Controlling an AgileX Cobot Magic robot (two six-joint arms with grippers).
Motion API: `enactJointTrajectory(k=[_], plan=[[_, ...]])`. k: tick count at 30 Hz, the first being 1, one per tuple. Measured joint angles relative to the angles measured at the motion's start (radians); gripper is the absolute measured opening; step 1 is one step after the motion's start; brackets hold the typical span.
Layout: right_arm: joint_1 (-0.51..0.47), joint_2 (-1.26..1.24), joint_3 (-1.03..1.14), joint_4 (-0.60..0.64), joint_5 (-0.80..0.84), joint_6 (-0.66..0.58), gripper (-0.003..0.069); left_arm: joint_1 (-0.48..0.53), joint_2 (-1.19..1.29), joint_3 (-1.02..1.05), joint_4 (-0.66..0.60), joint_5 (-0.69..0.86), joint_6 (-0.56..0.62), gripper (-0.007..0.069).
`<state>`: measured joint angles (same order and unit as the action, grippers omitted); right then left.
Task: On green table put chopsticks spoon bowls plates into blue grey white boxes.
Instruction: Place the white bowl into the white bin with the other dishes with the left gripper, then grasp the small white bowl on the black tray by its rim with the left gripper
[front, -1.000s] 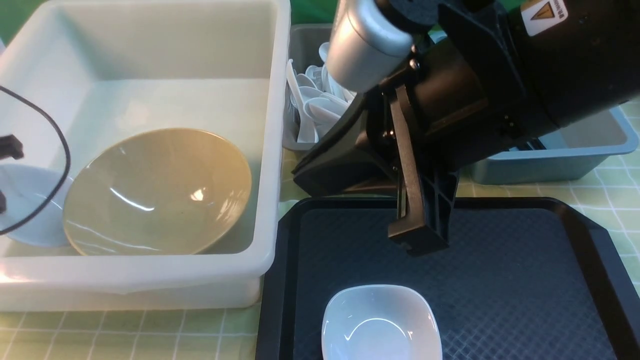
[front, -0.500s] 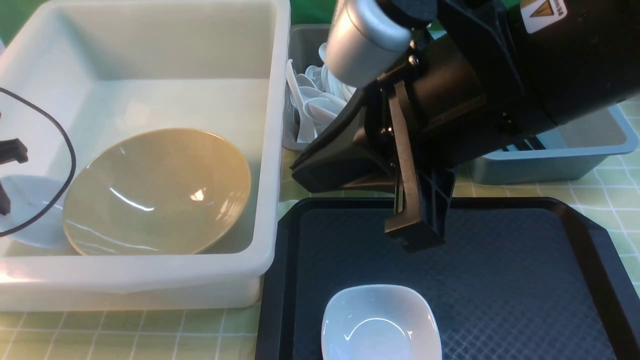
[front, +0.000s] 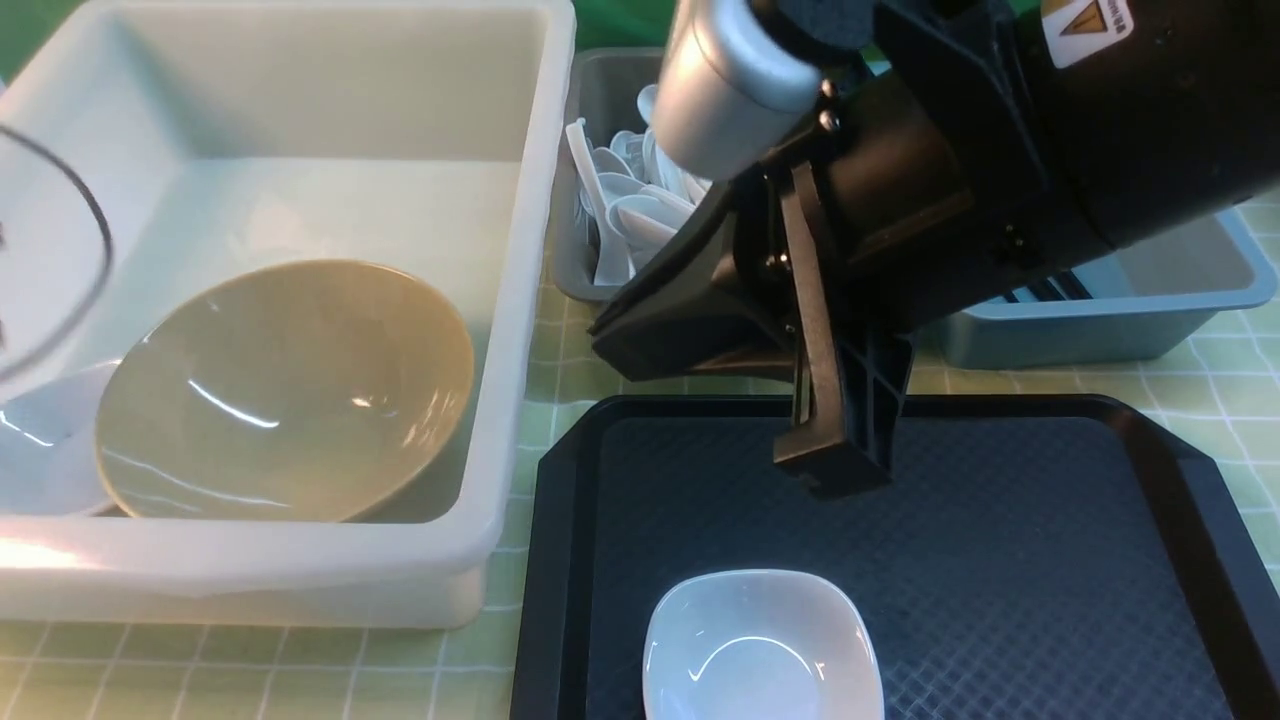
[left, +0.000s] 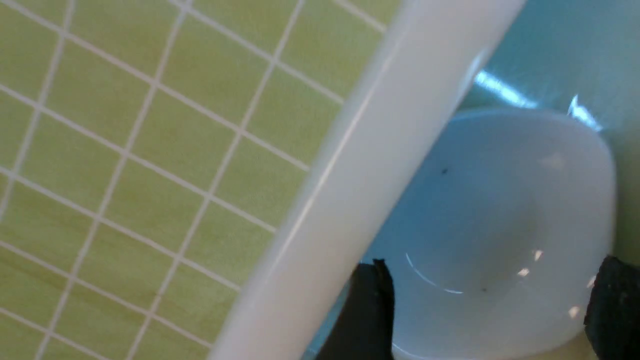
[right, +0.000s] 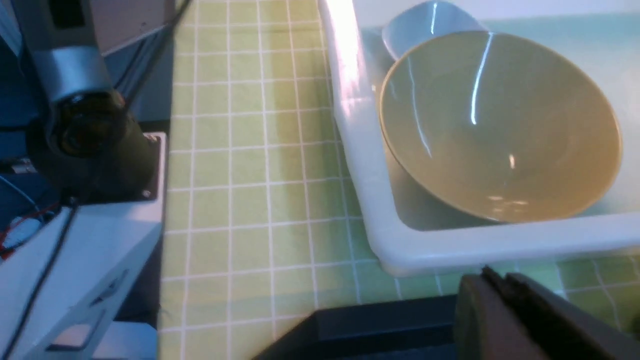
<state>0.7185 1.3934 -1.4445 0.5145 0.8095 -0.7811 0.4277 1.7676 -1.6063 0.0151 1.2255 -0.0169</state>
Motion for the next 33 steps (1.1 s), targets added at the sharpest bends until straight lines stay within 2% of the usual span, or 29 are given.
enactJointTrajectory(k=[3, 6, 9, 13, 14, 15, 16, 17, 19, 23, 28, 33], plan=[[0.000, 0.000, 0.000, -0.030, 0.001, 0.027, 0.0047, 0.002, -0.069, -0.040, -0.055, 0.001, 0.027, 0.0508], [0.000, -0.002, 0.000, -0.082, 0.022, 0.057, 0.0047, -0.003, -0.158, -0.058, -0.216, 0.011, 0.106, 0.0506], [0.000, -0.019, 0.000, -0.147, 0.049, 0.107, 0.0048, -0.050, -0.221, -0.045, -0.348, 0.013, 0.223, 0.0506], [-0.008, -0.076, 0.000, -0.258, 0.086, 0.228, 0.0056, -0.252, -0.278, 0.044, -0.515, 0.013, 0.418, 0.0506], [-0.009, -0.084, 0.001, -0.260, 0.087, 0.235, 0.0056, -0.252, -0.279, 0.044, -0.519, 0.013, 0.418, 0.0506], [-0.018, -0.114, 0.013, -0.269, 0.090, 0.253, 0.0058, -0.357, -0.281, 0.089, -0.538, 0.012, 0.458, 0.0506], [-0.028, -0.144, 0.038, -0.274, 0.090, 0.261, 0.0059, -0.453, -0.273, 0.127, -0.539, 0.012, 0.474, 0.0506], [-0.031, -0.155, 0.047, -0.275, 0.090, 0.261, 0.0061, -0.467, -0.268, 0.132, -0.535, 0.012, 0.474, 0.0506], [-0.047, -0.216, 0.100, -0.280, 0.087, 0.269, 0.0065, -0.631, -0.226, 0.168, -0.503, 0.012, 0.470, 0.0506], [-0.067, -0.292, 0.174, -0.283, 0.079, 0.282, 0.0071, -0.854, -0.108, 0.166, -0.403, 0.010, 0.446, 0.0506], [-0.073, -0.345, 0.202, -0.284, 0.080, 0.283, 0.0078, -1.042, 0.063, 0.115, -0.258, 0.000, 0.471, 0.0506], [-0.073, -0.374, 0.202, -0.284, 0.083, 0.283, 0.0078, -1.115, 0.175, 0.087, -0.204, -0.009, 0.472, 0.0506]])
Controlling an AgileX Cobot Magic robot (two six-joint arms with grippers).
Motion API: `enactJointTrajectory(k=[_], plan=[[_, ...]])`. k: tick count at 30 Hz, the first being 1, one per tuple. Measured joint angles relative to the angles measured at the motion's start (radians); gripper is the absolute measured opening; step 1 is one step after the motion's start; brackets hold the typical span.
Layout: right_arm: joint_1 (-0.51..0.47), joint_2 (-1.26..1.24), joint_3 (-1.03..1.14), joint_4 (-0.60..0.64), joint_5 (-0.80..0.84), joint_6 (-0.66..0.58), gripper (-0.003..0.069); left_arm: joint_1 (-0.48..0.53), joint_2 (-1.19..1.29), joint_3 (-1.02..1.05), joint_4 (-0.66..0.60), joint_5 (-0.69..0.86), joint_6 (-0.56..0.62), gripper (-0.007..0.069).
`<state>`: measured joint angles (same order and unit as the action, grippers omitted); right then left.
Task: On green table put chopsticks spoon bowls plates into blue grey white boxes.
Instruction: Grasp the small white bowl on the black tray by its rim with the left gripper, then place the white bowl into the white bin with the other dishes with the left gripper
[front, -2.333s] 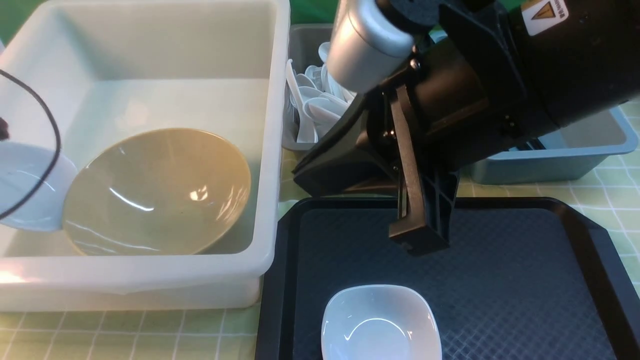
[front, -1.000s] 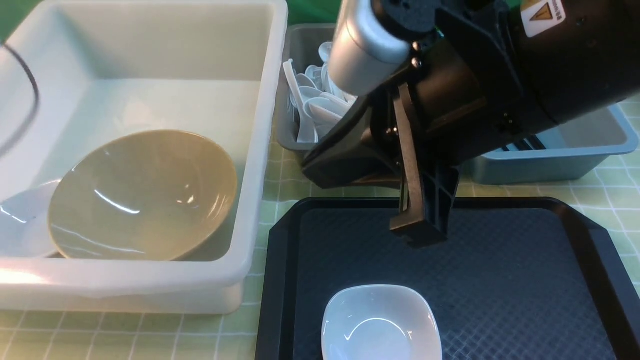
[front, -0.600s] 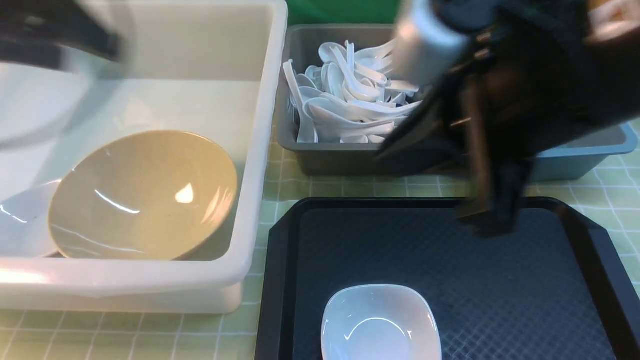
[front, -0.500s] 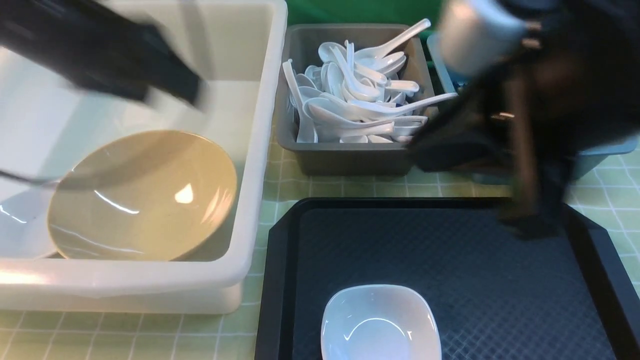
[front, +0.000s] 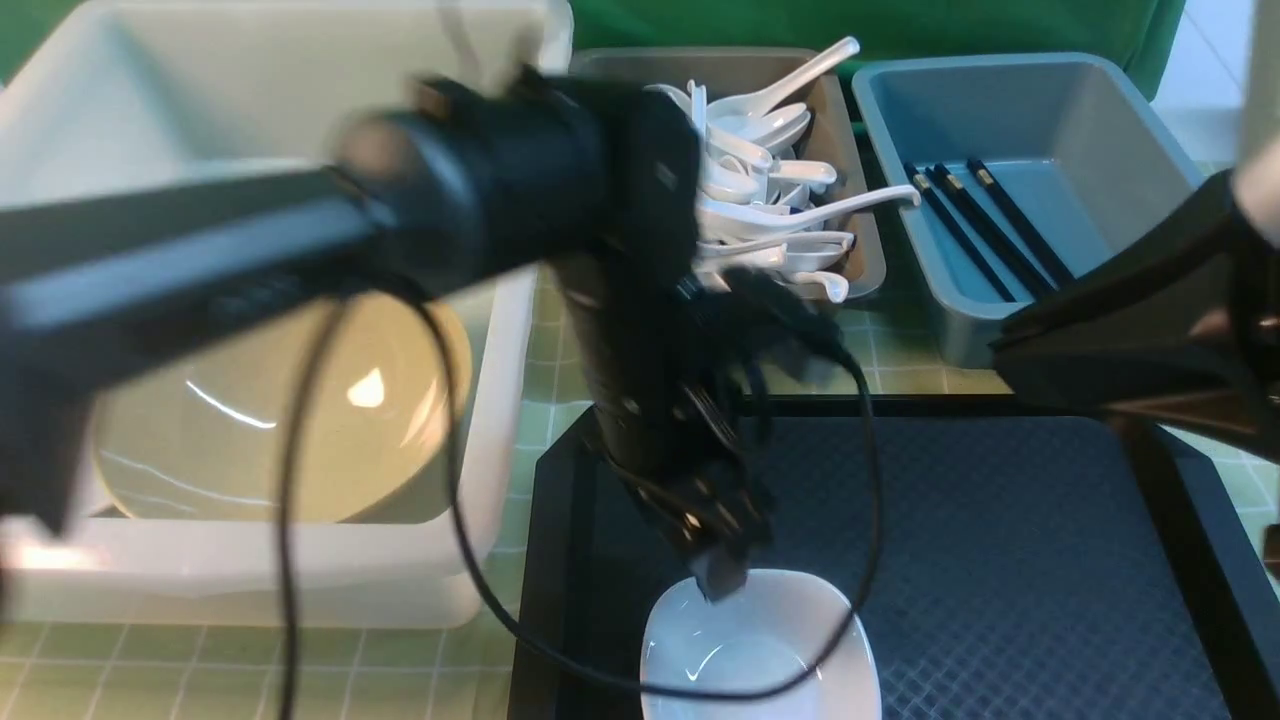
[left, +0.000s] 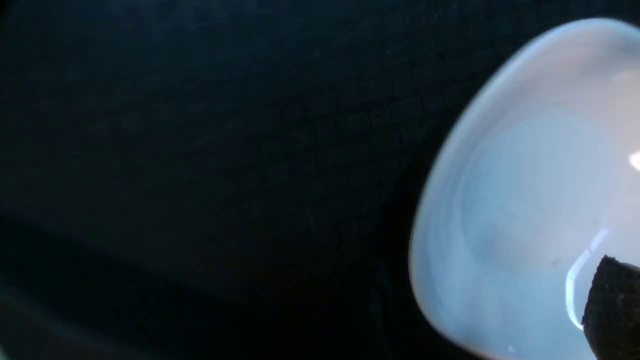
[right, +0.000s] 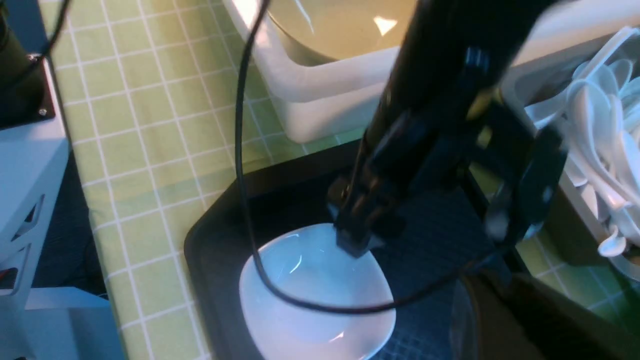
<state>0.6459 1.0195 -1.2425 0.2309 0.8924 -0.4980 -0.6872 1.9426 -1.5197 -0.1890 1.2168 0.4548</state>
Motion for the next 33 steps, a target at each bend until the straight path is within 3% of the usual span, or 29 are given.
enactJointTrajectory(k=[12, 14, 17, 20, 27, 33], plan=[[0.000, -0.002, 0.005, 0.000, 0.019, 0.010, 0.0089, -0.003, 0.133, -0.004, 0.008, -0.020, -0.056, 0.0478], [0.000, -0.002, 0.005, 0.000, 0.019, 0.010, 0.0089, -0.002, 0.141, -0.009, -0.004, -0.016, -0.056, 0.0379], [0.000, -0.002, 0.005, 0.000, 0.013, 0.010, 0.0089, -0.001, 0.147, -0.010, -0.028, -0.009, -0.056, 0.0162], [0.000, -0.002, 0.005, 0.000, -0.006, 0.010, 0.0092, 0.004, 0.144, -0.030, -0.061, 0.018, -0.055, 0.0069], [0.000, -0.002, 0.005, 0.000, -0.026, 0.010, 0.0099, 0.077, 0.073, -0.117, -0.181, 0.002, -0.060, 0.0015], [0.000, 0.000, 0.005, 0.013, -0.051, -0.015, 0.0100, 0.292, -0.123, -0.187, -0.268, 0.004, -0.076, 0.0015]])
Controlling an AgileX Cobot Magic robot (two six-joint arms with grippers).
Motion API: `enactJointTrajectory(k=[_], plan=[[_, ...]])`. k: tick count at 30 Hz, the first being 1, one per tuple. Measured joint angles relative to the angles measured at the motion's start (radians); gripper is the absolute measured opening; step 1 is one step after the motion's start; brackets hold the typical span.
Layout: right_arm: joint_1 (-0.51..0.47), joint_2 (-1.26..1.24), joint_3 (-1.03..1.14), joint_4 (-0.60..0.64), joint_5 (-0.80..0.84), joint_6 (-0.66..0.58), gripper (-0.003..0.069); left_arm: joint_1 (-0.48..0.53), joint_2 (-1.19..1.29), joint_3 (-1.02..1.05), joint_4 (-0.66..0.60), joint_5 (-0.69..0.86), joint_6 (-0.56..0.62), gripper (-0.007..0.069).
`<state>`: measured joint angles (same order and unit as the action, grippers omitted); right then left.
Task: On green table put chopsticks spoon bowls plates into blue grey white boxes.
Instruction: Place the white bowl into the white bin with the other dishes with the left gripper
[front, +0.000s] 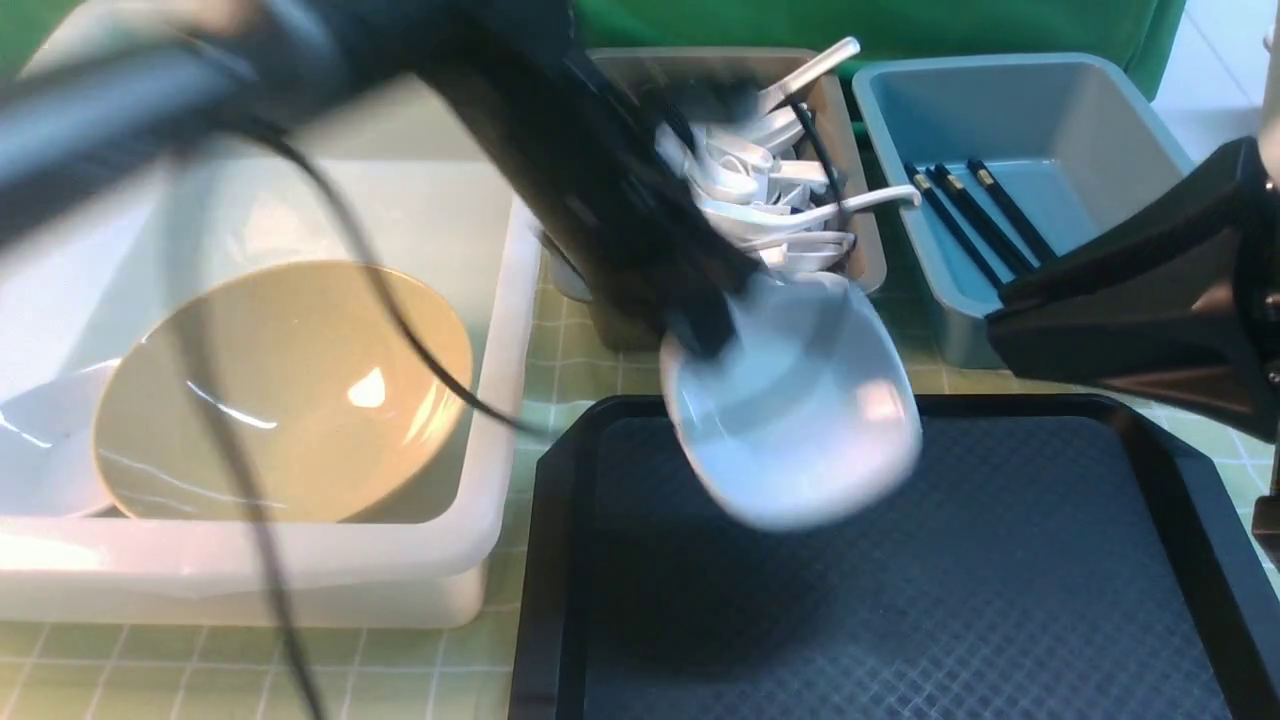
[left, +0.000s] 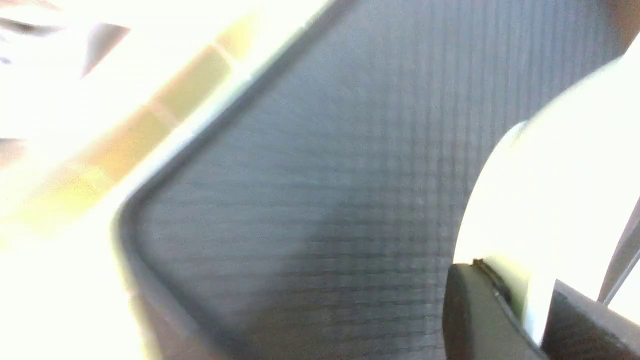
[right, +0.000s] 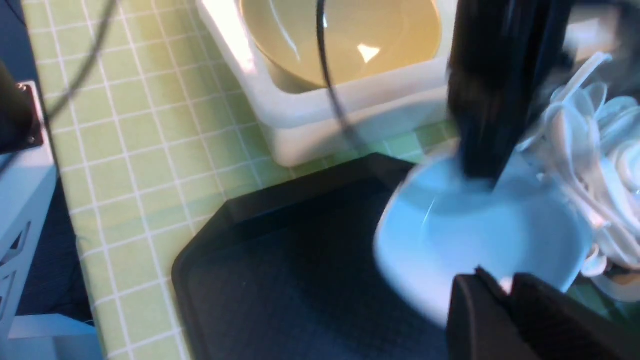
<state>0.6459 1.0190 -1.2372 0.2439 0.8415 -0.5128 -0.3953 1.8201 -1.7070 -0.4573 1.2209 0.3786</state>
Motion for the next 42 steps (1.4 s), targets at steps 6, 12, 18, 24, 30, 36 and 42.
enactJointTrajectory(k=[6, 12, 18, 24, 30, 36, 42], plan=[[0.000, 0.074, -0.016, 0.154, -0.005, -0.205, 0.0079, 0.238, -0.167, 0.023, 0.013, 0.010, -0.015, 0.0015], [0.000, 0.247, -0.154, 0.200, 0.007, -0.250, 0.0022, 0.594, -0.262, 0.187, 0.051, 0.018, -0.051, 0.0015], [0.000, 0.352, -0.231, 0.226, 0.034, -0.250, 0.0021, 0.972, -0.267, 0.238, 0.092, 0.012, -0.078, 0.0015], [0.000, 0.384, -0.231, 0.232, 0.035, -0.250, 0.0021, 1.036, -0.253, 0.238, 0.200, -0.022, -0.078, 0.0015], [0.000, 0.389, -0.233, 0.232, 0.035, -0.250, 0.0021, 0.950, -0.180, 0.238, 0.319, -0.030, -0.149, 0.0015], [0.000, 0.389, -0.238, 0.232, 0.032, -0.250, 0.0021, 0.856, -0.106, 0.238, 0.457, -0.034, -0.235, 0.0015], [0.000, 0.389, -0.238, 0.233, 0.032, -0.250, 0.0025, 0.824, -0.055, 0.238, 0.477, -0.045, -0.261, 0.0015]])
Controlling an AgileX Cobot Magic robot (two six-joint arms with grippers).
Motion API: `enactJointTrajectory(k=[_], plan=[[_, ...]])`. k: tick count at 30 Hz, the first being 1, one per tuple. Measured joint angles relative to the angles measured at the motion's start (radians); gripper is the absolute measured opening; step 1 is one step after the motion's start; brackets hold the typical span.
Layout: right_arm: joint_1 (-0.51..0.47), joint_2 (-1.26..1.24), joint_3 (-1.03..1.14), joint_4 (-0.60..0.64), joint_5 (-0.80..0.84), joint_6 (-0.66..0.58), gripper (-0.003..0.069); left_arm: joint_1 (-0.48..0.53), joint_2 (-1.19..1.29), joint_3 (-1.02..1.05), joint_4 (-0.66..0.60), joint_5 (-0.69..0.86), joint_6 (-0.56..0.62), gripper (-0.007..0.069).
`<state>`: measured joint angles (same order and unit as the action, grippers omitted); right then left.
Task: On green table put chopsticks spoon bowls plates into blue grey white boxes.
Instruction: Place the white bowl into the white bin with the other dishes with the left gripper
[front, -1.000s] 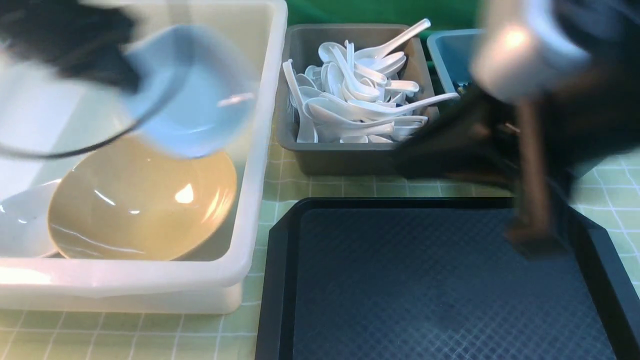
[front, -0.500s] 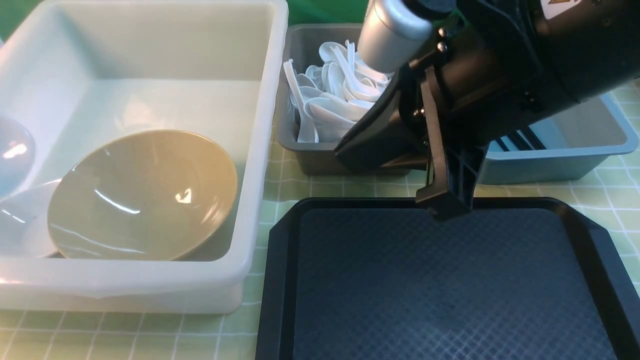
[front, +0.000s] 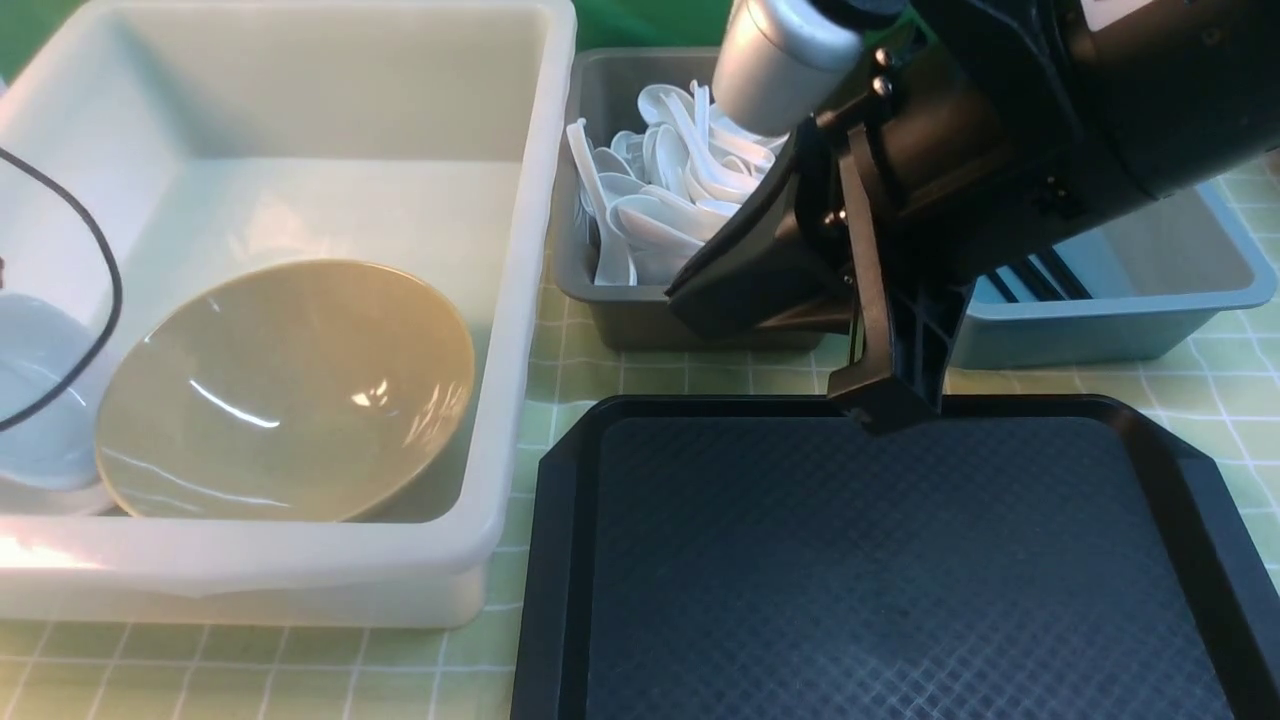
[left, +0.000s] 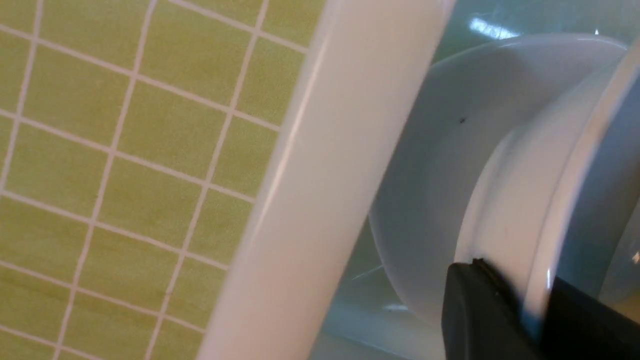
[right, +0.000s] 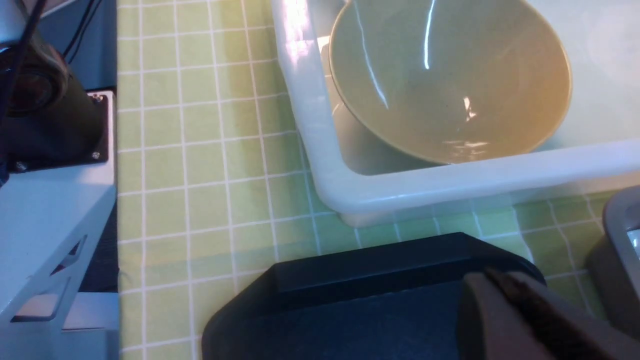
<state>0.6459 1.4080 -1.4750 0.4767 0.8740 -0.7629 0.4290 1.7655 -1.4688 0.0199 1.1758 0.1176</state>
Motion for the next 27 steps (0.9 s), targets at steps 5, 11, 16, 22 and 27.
enactJointTrajectory(k=[5, 11, 16, 22, 27], plan=[[0.000, 0.000, 0.000, 0.000, 0.000, 0.000, 0.0029, -0.002, 0.008, 0.000, 0.009, 0.009, -0.058, 0.0020], [0.000, 0.000, 0.000, 0.000, -0.004, 0.000, 0.0036, -0.002, 0.008, 0.000, 0.012, 0.034, -0.073, 0.0074], [0.000, 0.000, 0.000, 0.001, -0.008, 0.000, 0.0039, -0.002, 0.005, -0.001, 0.016, 0.044, -0.081, 0.0172], [0.000, 0.000, 0.000, 0.000, -0.009, 0.000, 0.0044, -0.002, -0.041, -0.010, 0.050, 0.051, -0.089, 0.0290], [-0.002, 0.000, 0.000, -0.071, -0.066, 0.030, 0.0048, -0.002, -0.143, -0.057, 0.026, 0.052, -0.100, 0.0375]])
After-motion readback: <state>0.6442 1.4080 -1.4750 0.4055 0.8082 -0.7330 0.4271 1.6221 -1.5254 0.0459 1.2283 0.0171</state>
